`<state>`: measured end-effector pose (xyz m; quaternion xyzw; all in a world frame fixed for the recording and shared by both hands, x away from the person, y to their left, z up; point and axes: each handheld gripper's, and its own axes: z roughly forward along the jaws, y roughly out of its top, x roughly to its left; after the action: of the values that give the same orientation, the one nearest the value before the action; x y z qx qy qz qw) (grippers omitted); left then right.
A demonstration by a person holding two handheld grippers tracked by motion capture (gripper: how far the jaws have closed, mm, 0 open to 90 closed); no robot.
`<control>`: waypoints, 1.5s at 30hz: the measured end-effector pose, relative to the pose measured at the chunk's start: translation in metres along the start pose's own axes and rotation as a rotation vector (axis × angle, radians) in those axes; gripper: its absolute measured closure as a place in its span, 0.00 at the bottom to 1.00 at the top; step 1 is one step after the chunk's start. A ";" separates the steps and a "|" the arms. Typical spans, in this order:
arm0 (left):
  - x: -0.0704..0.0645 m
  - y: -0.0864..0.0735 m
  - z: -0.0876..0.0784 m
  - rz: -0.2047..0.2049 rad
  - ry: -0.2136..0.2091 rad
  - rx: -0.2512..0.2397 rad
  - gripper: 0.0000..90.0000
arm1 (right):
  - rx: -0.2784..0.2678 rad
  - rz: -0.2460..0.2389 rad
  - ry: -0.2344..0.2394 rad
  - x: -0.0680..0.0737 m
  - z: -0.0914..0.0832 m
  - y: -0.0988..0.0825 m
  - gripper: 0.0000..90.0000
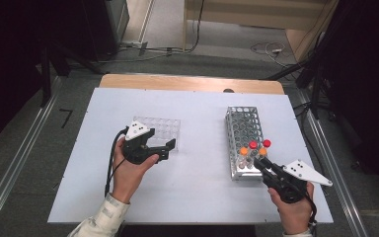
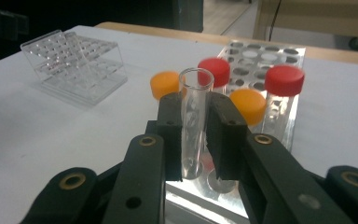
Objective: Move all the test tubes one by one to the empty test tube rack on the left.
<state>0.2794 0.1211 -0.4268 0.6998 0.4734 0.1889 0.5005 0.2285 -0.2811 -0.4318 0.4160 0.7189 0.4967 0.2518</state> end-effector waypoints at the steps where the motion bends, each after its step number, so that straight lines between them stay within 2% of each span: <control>1: 0.000 0.000 0.000 0.001 -0.001 -0.001 0.19 | -0.010 -0.001 0.001 0.001 -0.003 0.003 0.82; 6: 0.000 0.001 -0.002 0.002 0.000 -0.005 0.20 | -0.056 -0.013 0.006 0.006 -0.016 0.017 0.82; 7: -0.001 0.001 -0.002 -0.001 0.003 -0.007 0.20 | -0.067 -0.022 0.021 0.011 -0.019 0.023 0.82; 12: 0.000 0.002 -0.003 0.001 0.003 -0.009 0.20 | -0.074 -0.043 0.053 0.021 -0.019 0.030 0.82; 14: 0.000 0.003 -0.005 0.000 0.003 -0.013 0.20 | -0.078 -0.055 0.080 0.031 -0.014 0.036 0.82; 16: 0.000 0.004 -0.006 -0.005 -0.001 -0.019 0.20 | -0.076 -0.060 0.089 0.034 -0.011 0.037 0.81; 19: 0.000 0.005 -0.007 -0.003 -0.006 -0.025 0.20 | -0.060 -0.074 0.115 0.044 0.001 0.039 0.82; 20: 0.000 0.005 -0.007 -0.004 -0.009 -0.028 0.20 | -0.038 -0.088 0.133 0.053 0.013 0.040 0.82; 21: 0.000 0.005 -0.007 -0.005 -0.011 -0.029 0.20 | -0.038 -0.088 0.133 0.053 0.013 0.040 0.82; 22: 0.000 0.005 -0.007 -0.004 -0.013 -0.028 0.20 | -0.022 -0.095 0.149 0.061 0.024 0.039 0.82; 24: -0.001 0.005 -0.007 0.000 -0.013 -0.026 0.20 | -0.007 -0.092 0.164 0.067 0.035 0.037 0.82; 25: -0.002 0.005 -0.007 0.001 -0.010 -0.027 0.20 | -0.007 -0.092 0.164 0.067 0.035 0.037 0.82; 26: -0.003 0.005 -0.007 0.003 -0.012 -0.027 0.21 | 0.010 -0.097 0.174 0.076 0.051 0.035 0.82; 28: -0.005 0.005 -0.006 0.003 -0.018 -0.028 0.22 | 0.016 -0.100 0.178 0.079 0.056 0.034 0.82; 30: -0.009 0.005 -0.006 0.013 -0.026 -0.025 0.22 | 0.038 -0.102 0.188 0.091 0.075 0.033 0.82; 34: -0.016 0.006 -0.005 0.023 -0.057 -0.023 0.24 | 0.048 -0.114 0.195 0.103 0.094 0.032 0.82; 35: -0.018 0.005 -0.004 0.024 -0.067 -0.022 0.24 | 0.048 -0.114 0.195 0.103 0.094 0.032 0.82; 36: -0.019 0.006 -0.004 0.027 -0.074 -0.021 0.25 | 0.058 -0.124 0.193 0.110 0.105 0.030 0.82; 37: -0.021 0.006 -0.004 0.033 -0.081 -0.019 0.25 | 0.058 -0.124 0.193 0.110 0.105 0.030 0.82; 38: -0.023 0.006 -0.003 0.039 -0.086 -0.017 0.25 | 0.063 -0.121 0.203 0.119 0.114 0.029 0.82; 43: -0.029 0.005 -0.003 0.057 -0.100 -0.006 0.28 | 0.072 -0.124 0.213 0.130 0.127 0.026 0.82; 45: -0.029 0.004 -0.002 0.064 -0.110 0.008 0.37 | 0.075 -0.127 0.221 0.134 0.132 0.026 0.82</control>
<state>0.2662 0.0969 -0.4161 0.7258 0.4233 0.1640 0.5169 0.2693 -0.0964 -0.4507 0.3214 0.7852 0.4953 0.1865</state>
